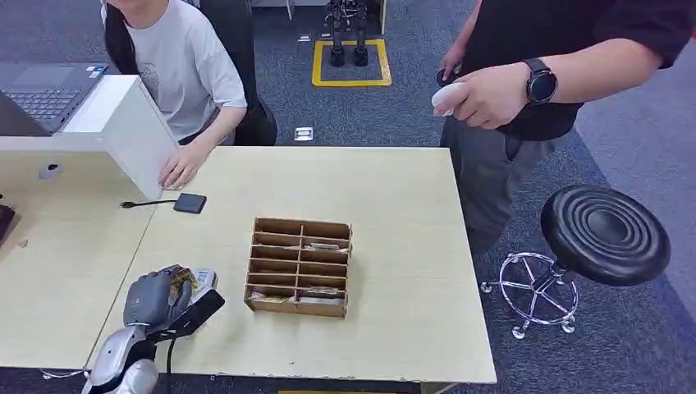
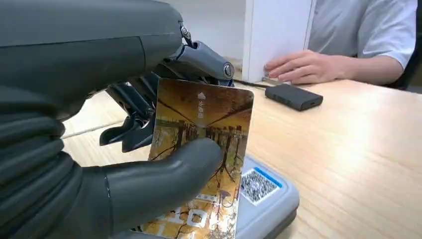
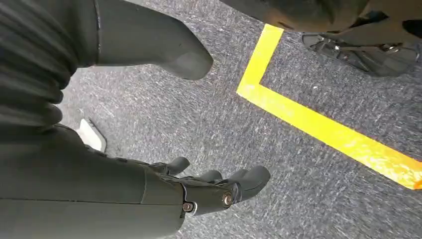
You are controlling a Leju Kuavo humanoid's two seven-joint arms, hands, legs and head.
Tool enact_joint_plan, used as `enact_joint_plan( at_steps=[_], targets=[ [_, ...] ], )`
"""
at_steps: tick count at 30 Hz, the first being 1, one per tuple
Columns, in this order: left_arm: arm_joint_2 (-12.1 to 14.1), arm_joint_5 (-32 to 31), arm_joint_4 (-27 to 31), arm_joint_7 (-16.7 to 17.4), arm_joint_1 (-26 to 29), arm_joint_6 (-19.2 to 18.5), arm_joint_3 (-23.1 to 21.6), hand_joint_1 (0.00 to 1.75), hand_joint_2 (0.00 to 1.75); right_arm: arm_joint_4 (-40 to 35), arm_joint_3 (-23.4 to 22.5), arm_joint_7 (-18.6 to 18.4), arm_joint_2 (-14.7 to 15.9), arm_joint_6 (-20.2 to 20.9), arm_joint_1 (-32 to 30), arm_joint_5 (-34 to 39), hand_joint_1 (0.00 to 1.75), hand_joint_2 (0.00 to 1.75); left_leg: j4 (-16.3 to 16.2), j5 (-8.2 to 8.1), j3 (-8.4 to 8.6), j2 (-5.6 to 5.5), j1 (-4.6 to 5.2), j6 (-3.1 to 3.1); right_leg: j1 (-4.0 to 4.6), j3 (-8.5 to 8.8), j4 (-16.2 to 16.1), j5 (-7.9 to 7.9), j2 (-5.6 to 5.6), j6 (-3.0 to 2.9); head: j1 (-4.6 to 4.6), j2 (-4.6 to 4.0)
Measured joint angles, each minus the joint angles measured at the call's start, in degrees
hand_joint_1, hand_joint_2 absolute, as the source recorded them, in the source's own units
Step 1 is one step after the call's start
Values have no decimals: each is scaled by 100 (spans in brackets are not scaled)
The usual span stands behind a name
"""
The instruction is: Pass the card to the sensor for recognition and then transmit it.
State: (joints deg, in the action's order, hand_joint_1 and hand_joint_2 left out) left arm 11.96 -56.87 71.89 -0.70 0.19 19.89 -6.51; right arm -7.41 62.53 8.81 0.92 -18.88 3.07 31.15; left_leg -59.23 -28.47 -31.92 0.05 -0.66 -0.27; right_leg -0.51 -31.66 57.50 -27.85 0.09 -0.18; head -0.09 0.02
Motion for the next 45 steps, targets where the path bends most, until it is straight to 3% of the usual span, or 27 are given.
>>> enact_joint_plan(
  at_steps=[8,14,20,24,33,37,42,45],
  targets=[
    [-46,104,-306,-83,-121,120,-48,175,175,0,26,31,0,-35,18,2,0,175,1,0,7,-1,0,0,0,9,0,0,2,0,0,-2],
    [-151,1621,-201,-875,-76,-136,-22,175,175,0,37,52,0,-68,16,9,0,175,0,2,8,-1,0,2,0,9,0,0,2,0,0,-2],
    [-295,3426,471,-1585,38,-573,201,175,175,0,79,92,0,-96,11,-2,0,175,-1,4,-1,-3,-1,2,1,-4,0,3,2,-3,-2,-2],
    [-391,3771,904,-1846,-60,-386,452,175,175,-4,149,101,0,-105,23,-28,0,175,-1,3,-4,-1,-2,2,2,-7,0,3,0,-3,0,0],
    [-339,2747,1049,-2022,-570,908,726,175,175,-20,262,42,0,-83,42,-129,0,175,-1,4,-5,-2,-2,2,2,-6,1,3,1,-3,0,-2],
    [-264,1417,766,-2026,-793,1774,769,175,175,-52,326,24,0,-55,63,-184,0,175,-1,4,-4,0,-2,2,2,-7,1,4,-1,-3,0,-2],
    [-378,-254,564,-2369,-963,1952,1180,175,175,-74,376,26,0,-42,97,-210,0,175,-1,4,-5,1,-1,2,1,-8,1,3,-3,-3,0,-2],
    [-529,-544,488,-2596,-1017,1954,1492,175,175,-87,422,26,0,-31,116,-221,0,175,-1,4,-6,1,-1,2,1,-11,1,3,-4,-3,0,-2]
  ],
)
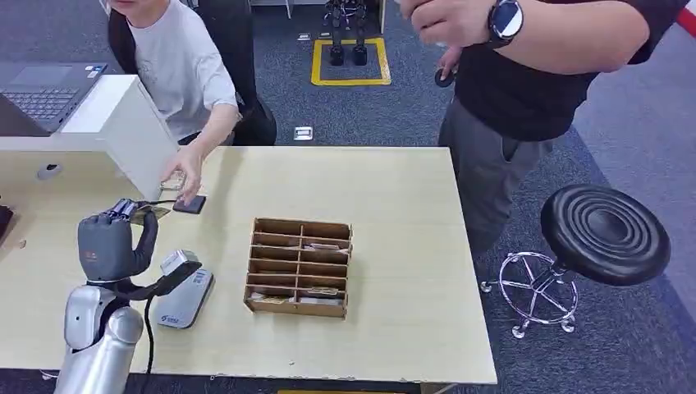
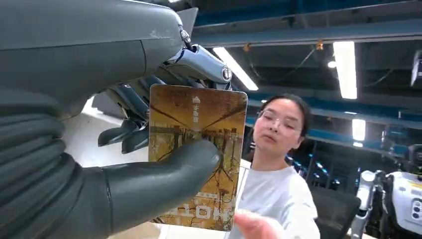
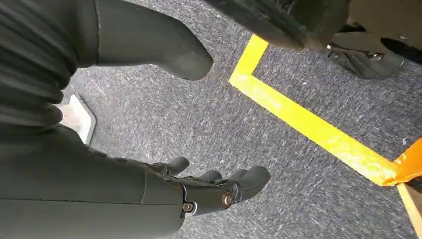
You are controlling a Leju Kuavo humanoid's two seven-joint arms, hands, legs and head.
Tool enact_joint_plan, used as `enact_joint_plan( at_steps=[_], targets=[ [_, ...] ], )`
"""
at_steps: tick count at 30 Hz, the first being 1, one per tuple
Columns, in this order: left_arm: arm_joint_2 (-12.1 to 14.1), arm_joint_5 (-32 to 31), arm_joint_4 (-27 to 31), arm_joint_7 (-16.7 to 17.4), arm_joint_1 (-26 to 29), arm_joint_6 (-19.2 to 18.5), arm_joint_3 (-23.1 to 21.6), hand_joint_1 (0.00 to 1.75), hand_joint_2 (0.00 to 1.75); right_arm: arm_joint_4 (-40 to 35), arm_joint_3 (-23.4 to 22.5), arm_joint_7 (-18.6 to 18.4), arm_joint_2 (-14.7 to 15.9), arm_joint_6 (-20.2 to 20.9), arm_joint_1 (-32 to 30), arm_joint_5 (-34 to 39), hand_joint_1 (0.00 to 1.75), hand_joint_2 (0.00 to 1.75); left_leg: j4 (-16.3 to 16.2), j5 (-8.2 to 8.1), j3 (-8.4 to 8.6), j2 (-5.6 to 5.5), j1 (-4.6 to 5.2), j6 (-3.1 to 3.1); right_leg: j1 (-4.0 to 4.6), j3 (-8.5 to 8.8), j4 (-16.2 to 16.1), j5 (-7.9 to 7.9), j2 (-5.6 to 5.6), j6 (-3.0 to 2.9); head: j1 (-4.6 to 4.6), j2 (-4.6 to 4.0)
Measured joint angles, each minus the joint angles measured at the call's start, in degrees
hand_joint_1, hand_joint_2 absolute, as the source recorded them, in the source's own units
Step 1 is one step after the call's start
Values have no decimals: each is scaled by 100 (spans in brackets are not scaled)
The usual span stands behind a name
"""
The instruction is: Pass the card to the sensor for recognition and then transmit it.
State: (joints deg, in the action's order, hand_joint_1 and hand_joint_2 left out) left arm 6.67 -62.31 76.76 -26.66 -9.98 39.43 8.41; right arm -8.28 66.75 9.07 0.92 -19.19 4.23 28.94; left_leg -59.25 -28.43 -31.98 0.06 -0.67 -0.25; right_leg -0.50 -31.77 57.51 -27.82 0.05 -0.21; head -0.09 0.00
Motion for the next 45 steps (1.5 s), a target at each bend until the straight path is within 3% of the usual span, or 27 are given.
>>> enact_joint_plan(
  at_steps=[10,11,15,21,25,29,33,36,40,45],
  targets=[
    [-201,92,-160,-83,-145,26,278,175,175,-22,22,-15,0,44,41,0,0,175,0,0,0,0,-1,0,0,-1,0,0,1,-1,0,2],
    [-199,152,-179,-59,-148,26,278,0,175,-24,22,-15,0,48,41,0,0,175,0,0,0,1,-1,0,1,-1,0,1,0,-1,0,2],
    [-171,485,-210,90,-149,26,228,0,175,-24,22,-15,0,57,42,4,0,175,0,0,-1,1,-1,0,1,-3,0,1,0,-2,0,2],
    [141,1206,-251,546,-153,-26,-222,0,175,-35,22,-15,-2,57,43,35,0,175,0,0,-4,1,-1,0,1,-7,0,1,-1,-2,0,0],
    [383,1543,-251,750,-151,-532,-505,0,175,-39,22,-15,-4,57,42,59,0,175,0,0,-5,1,-1,0,1,-7,0,1,-1,-2,0,0],
    [695,2068,-153,638,-45,-1523,-800,0,175,-37,22,15,-2,57,36,127,0,175,1,0,-5,6,-1,0,1,-8,1,1,-8,-2,0,0],
    [1096,2834,549,361,391,-3316,-1319,0,175,-31,22,39,-2,63,16,194,0,175,1,-2,-10,11,-1,1,1,-14,1,0,-12,-1,0,0],
    [1372,2881,1068,210,685,-3776,-1736,0,175,-20,22,24,-2,83,0,212,0,175,0,-2,-20,11,0,1,0,-24,0,-1,-12,-1,0,0],
    [1514,2565,1611,83,841,-3788,-2256,0,175,2,22,2,-2,87,-6,216,0,175,0,-2,-22,6,2,1,-2,-25,-1,-1,-6,1,0,0],
    [1547,1754,2046,146,792,-3229,-3047,0,175,13,22,11,-2,109,-6,225,0,175,-1,-1,-21,7,2,1,-2,-25,-1,5,-8,3,-2,0]
  ],
)
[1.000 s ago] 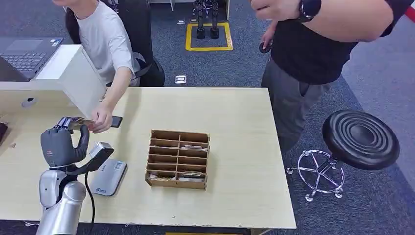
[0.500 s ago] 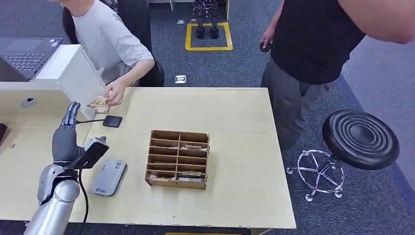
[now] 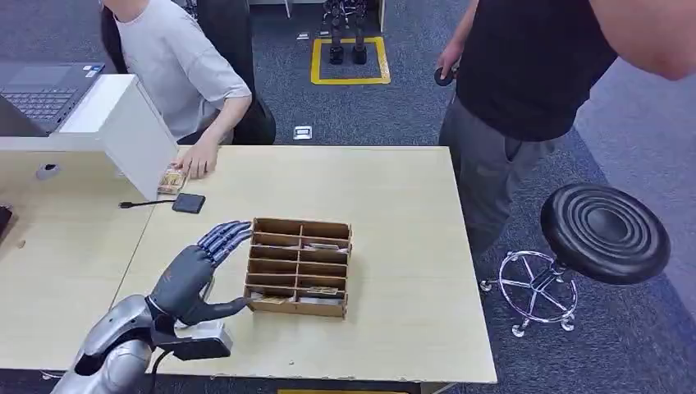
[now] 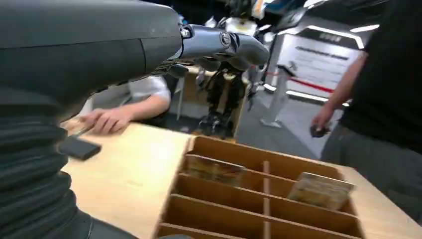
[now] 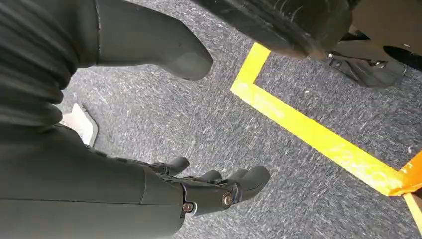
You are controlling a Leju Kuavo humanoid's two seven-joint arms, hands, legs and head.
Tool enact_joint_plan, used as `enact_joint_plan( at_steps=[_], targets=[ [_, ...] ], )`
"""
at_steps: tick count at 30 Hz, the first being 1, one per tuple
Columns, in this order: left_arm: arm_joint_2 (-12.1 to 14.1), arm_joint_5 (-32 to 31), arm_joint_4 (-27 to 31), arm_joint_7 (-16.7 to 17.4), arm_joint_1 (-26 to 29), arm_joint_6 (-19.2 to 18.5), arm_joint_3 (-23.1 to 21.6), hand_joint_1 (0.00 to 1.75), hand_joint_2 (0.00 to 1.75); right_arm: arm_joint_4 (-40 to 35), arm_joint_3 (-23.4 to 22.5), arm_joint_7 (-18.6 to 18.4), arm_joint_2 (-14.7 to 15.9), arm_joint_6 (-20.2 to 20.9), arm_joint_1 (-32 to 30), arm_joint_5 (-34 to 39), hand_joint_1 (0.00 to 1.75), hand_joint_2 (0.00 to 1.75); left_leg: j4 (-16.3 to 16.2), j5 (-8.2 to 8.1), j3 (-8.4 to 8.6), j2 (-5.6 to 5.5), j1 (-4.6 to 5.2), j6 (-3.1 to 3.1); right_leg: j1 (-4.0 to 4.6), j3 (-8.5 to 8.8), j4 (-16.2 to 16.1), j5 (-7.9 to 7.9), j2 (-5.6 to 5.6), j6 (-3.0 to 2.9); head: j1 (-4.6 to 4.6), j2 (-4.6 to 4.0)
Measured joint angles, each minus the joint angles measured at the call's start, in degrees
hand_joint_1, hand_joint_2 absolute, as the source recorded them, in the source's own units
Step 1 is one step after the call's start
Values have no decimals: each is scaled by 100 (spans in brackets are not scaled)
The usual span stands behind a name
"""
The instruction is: Pass the card to the sensor for recognition and then transmit it.
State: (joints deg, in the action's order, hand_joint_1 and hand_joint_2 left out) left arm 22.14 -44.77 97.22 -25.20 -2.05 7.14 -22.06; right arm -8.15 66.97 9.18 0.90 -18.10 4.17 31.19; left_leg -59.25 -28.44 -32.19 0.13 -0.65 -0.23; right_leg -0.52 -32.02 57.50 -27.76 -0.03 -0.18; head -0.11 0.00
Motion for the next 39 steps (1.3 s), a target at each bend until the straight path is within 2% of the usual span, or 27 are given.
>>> enact_joint_plan(
  at_steps=[3,9,17,28,39],
  targets=[
    [88,-555,129,184,-117,432,-446,0,175,9,0,26,4,0,4,22,0,175,0,0,1,0,0,0,0,0,0,0,0,0,4,0],
    [304,-1628,129,562,-332,967,-1193,0,175,22,0,-7,17,26,5,37,0,175,0,0,0,0,-3,0,2,-1,1,0,-1,-1,2,2],
    [323,-2265,-254,1075,-521,1507,-1831,0,175,28,20,-50,26,48,6,20,0,175,0,0,-1,2,-1,0,1,-1,0,0,-1,0,2,2],
    [324,-2300,-485,1110,-606,1538,-1964,0,175,28,20,-50,28,48,6,22,0,175,0,0,-1,2,-2,0,2,-1,0,0,-2,-1,2,2],
    [411,-2346,-605,1399,-619,1710,-1975,0,175,28,20,29,39,7,7,57,0,175,0,0,-2,2,-2,0,2,-1,0,0,-2,0,0,0]
  ],
)
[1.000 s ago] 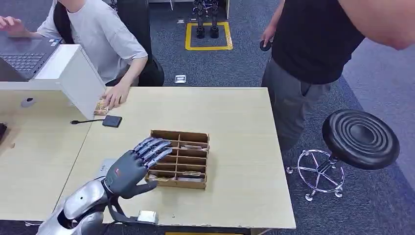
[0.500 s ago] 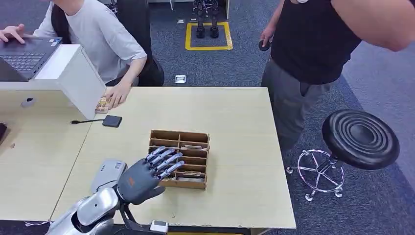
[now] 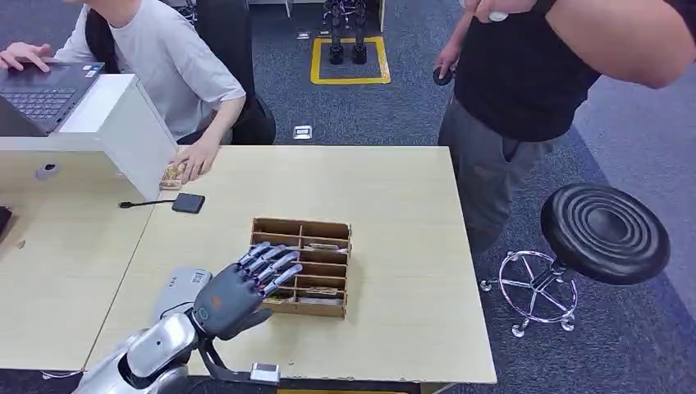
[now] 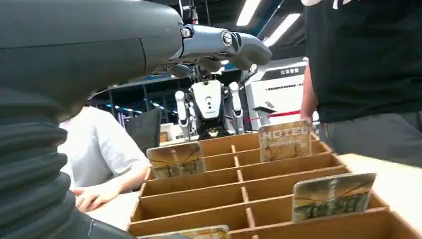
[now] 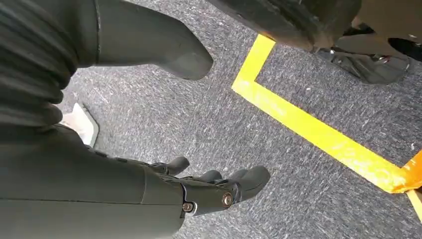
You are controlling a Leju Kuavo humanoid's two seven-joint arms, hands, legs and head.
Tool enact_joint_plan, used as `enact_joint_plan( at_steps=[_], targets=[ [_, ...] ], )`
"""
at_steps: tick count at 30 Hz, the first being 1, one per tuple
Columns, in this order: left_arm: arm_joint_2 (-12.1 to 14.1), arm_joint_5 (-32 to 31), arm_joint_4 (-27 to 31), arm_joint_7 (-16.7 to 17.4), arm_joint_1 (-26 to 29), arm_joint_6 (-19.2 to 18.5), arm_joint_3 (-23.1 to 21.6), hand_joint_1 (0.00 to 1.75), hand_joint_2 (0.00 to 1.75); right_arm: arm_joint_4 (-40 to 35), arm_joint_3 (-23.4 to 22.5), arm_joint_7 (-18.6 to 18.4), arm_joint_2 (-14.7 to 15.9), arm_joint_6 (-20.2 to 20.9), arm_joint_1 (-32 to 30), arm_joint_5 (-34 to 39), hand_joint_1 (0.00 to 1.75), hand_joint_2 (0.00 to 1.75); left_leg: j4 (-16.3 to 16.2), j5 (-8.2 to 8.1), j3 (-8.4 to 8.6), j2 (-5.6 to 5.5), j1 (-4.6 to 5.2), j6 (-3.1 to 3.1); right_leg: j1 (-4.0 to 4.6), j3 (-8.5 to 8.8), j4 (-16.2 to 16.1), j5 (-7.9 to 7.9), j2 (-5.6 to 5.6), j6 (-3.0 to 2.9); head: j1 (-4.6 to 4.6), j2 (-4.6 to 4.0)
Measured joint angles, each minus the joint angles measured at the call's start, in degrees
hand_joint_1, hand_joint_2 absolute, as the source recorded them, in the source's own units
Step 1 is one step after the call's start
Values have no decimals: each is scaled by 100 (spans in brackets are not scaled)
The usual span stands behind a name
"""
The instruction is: Pass the card to the sensor for recognition and then transmit it.
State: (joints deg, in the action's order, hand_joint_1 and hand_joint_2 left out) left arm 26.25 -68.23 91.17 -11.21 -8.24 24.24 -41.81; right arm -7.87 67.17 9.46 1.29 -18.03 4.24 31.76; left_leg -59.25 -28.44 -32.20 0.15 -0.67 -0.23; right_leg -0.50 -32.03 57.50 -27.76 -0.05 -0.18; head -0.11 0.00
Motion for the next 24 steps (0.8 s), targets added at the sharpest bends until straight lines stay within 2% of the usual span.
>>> enact_joint_plan(
  at_steps=[7,24],
  targets=[
    [11,-228,-236,335,24,179,15,0,175,0,4,0,2,-35,-5,48,0,175,0,0,0,0,0,0,0,0,0,0,0,0,2,2],
    [-96,-217,-619,343,166,135,197,0,175,0,9,15,2,-57,-6,85,0,175,0,0,-1,-1,0,0,0,0,0,0,0,0,2,0]
  ],
)
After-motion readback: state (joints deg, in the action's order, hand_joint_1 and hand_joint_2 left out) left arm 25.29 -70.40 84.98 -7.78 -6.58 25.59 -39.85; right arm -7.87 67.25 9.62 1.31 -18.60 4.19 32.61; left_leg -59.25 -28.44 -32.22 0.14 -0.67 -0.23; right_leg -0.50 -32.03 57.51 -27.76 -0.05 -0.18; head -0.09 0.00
